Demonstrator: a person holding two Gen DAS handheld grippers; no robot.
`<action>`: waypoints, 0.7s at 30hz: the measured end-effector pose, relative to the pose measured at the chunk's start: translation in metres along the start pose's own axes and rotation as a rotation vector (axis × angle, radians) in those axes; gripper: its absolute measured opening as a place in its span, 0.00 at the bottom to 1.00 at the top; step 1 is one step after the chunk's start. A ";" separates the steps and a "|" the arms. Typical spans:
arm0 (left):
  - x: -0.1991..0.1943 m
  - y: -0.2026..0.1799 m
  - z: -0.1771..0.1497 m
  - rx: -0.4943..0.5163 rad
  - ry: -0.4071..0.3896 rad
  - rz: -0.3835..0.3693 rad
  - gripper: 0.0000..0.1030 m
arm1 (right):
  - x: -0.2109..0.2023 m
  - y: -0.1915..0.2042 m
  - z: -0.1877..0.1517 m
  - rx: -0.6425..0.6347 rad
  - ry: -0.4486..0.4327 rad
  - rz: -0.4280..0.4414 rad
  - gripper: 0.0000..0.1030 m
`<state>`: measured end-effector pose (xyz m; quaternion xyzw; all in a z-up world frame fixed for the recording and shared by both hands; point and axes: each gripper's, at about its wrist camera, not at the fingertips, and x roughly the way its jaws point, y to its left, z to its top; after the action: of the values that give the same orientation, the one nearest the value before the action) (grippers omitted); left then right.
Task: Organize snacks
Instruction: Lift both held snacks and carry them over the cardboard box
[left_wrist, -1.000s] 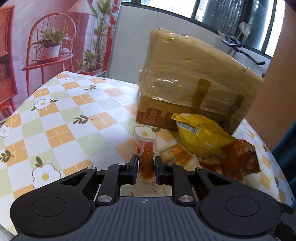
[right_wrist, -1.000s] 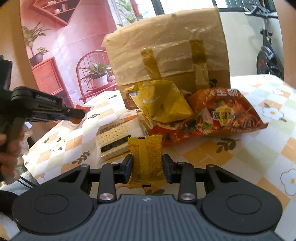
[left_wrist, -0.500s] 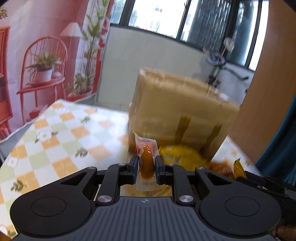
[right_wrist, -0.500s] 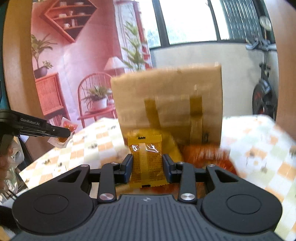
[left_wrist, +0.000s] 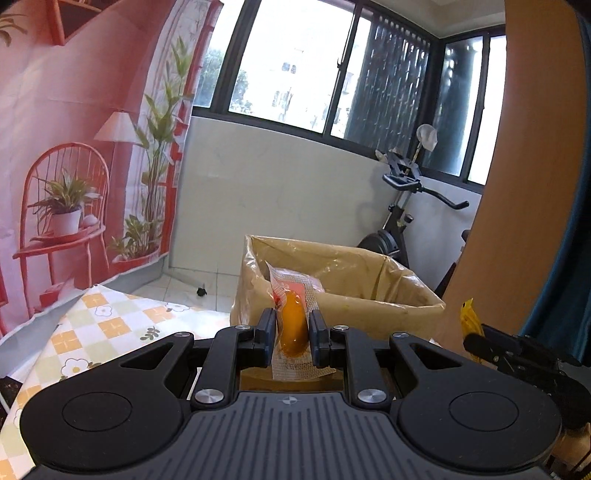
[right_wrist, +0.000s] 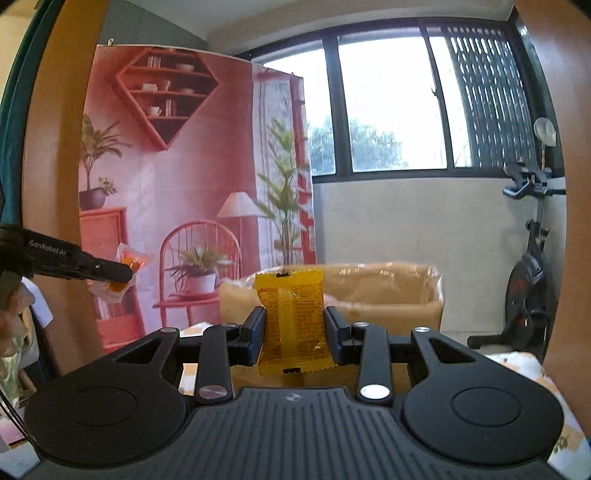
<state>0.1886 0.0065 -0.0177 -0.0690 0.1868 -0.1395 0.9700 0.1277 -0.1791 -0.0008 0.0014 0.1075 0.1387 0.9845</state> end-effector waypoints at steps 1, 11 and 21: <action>0.004 0.001 0.000 -0.004 0.005 -0.001 0.20 | 0.004 -0.002 0.001 0.002 -0.004 -0.004 0.36; 0.041 0.008 0.009 -0.019 0.051 -0.019 0.20 | 0.026 -0.029 -0.012 0.034 0.029 -0.027 0.36; 0.091 0.000 0.033 -0.019 0.078 -0.066 0.20 | 0.060 -0.057 0.006 0.064 0.020 -0.037 0.36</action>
<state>0.2821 -0.0178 -0.0181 -0.0790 0.2236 -0.1721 0.9561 0.2006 -0.2173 -0.0096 0.0294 0.1219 0.1168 0.9852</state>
